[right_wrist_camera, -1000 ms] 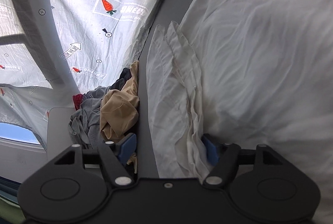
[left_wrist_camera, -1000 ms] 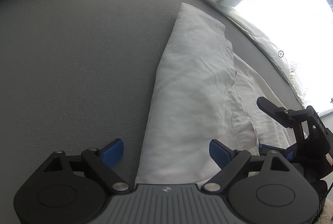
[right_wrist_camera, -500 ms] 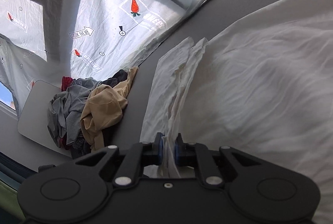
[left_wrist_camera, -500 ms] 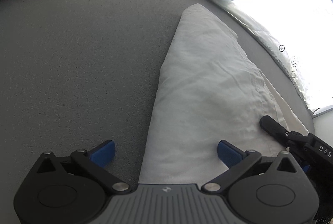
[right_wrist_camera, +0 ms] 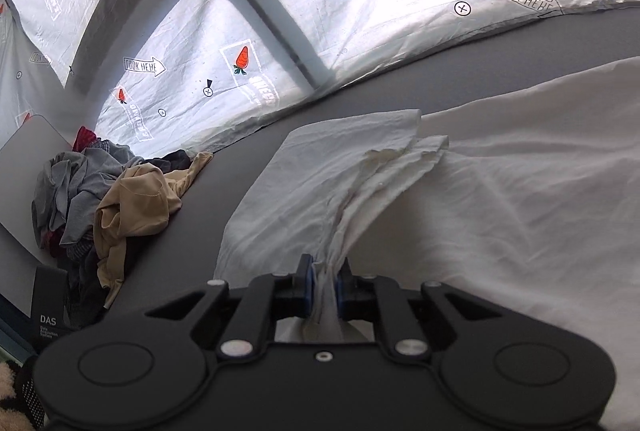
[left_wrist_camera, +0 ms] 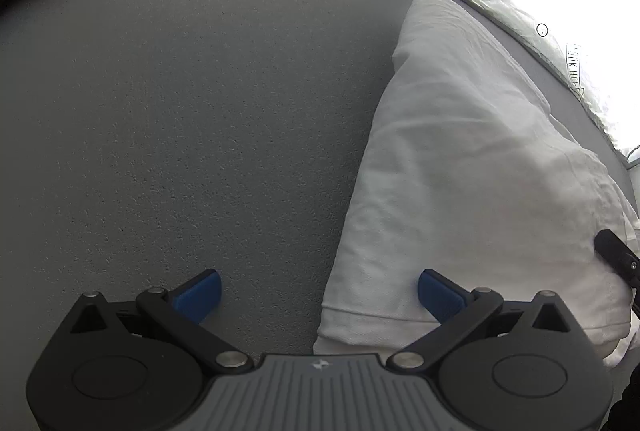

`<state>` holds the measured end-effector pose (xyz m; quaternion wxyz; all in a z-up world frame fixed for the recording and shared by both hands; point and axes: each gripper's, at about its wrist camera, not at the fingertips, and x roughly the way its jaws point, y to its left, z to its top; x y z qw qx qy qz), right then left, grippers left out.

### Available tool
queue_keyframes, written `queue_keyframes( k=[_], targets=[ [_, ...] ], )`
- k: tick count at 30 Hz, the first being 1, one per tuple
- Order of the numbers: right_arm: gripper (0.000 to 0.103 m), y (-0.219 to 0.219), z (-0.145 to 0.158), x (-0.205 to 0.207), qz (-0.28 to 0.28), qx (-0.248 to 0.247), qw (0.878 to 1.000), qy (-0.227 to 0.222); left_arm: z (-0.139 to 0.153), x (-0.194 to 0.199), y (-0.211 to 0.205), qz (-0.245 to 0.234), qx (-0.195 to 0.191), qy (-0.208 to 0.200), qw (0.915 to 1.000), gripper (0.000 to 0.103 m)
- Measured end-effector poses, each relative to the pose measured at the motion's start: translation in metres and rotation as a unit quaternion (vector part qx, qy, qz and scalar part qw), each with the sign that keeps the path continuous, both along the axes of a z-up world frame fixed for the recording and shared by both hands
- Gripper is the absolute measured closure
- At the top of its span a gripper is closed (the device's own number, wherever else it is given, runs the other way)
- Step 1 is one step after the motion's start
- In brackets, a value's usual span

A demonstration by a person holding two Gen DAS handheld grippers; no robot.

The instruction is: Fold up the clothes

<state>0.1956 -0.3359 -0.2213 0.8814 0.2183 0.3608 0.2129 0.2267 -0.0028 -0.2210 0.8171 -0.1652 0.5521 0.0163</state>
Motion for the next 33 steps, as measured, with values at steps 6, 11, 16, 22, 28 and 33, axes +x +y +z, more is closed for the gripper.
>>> queue_keyframes(
  k=[6, 11, 16, 22, 28, 33],
  targets=[
    [0.09, -0.044, -0.024, -0.017, -0.076, 0.018, 0.995, 0.063, -0.004, -0.024, -0.028, -0.026, 0.053, -0.018, 0.9981, 0.0],
    [0.074, -0.063, -0.052, -0.024, -0.112, 0.046, 0.985, 0.125, -0.009, -0.043, -0.047, -0.036, 0.108, -0.043, 0.9926, 0.0],
    [0.09, -0.061, -0.051, -0.027, -0.095, 0.066, 0.988, 0.106, -0.011, -0.04, -0.048, -0.027, 0.113, -0.038, 0.9925, 0.0],
    [0.094, -0.066, -0.017, -0.037, -0.069, 0.085, 0.993, 0.035, -0.011, -0.039, -0.052, -0.031, 0.11, -0.033, 0.9929, 0.0],
    [0.087, -0.057, -0.048, -0.025, -0.067, -0.02, 0.993, 0.092, -0.012, -0.034, -0.051, -0.04, 0.117, -0.022, 0.9921, 0.0],
    [0.081, -0.066, -0.051, -0.019, -0.072, 0.006, 0.99, 0.125, -0.011, -0.032, -0.049, -0.043, 0.114, -0.016, 0.9924, 0.0]
  ],
)
